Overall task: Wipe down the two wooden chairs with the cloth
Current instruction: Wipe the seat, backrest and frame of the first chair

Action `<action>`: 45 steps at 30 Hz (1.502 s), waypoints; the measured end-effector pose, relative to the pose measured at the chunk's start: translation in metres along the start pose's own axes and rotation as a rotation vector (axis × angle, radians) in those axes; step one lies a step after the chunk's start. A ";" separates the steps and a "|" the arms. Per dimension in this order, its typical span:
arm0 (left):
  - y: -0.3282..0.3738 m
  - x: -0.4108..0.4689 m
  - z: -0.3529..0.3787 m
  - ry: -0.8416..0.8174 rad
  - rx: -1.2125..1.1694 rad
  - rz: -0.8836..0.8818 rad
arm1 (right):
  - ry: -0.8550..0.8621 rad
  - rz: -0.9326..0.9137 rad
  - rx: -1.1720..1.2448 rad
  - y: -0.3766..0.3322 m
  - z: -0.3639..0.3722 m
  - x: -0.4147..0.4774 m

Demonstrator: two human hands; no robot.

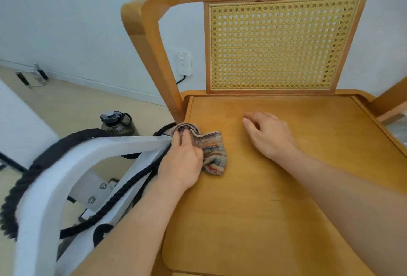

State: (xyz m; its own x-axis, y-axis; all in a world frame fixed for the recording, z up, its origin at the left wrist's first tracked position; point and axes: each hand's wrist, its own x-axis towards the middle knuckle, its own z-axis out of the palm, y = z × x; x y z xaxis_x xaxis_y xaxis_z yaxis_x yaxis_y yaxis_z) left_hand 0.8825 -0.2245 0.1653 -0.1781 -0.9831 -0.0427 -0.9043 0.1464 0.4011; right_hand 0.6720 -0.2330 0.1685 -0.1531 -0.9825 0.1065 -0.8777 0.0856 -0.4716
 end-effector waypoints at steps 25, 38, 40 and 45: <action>-0.020 0.015 -0.001 -0.021 -0.251 -0.203 | -0.007 -0.055 -0.295 -0.006 0.012 0.006; 0.007 -0.125 -0.002 -0.216 0.370 0.044 | -0.063 -0.205 0.264 -0.090 0.005 -0.194; 0.025 -0.128 0.003 -0.263 0.322 0.153 | -0.041 -0.157 0.253 -0.077 0.004 -0.219; 0.059 -0.134 -0.003 -0.415 -0.154 0.305 | 0.084 0.059 -0.230 -0.040 -0.030 -0.231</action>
State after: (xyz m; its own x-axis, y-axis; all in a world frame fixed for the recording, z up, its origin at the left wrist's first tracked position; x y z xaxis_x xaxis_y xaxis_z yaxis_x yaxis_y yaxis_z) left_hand 0.8538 -0.0849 0.1980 -0.5901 -0.7681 -0.2486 -0.7258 0.3698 0.5801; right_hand 0.7289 -0.0041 0.1892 -0.2359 -0.9582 0.1618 -0.9449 0.1873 -0.2685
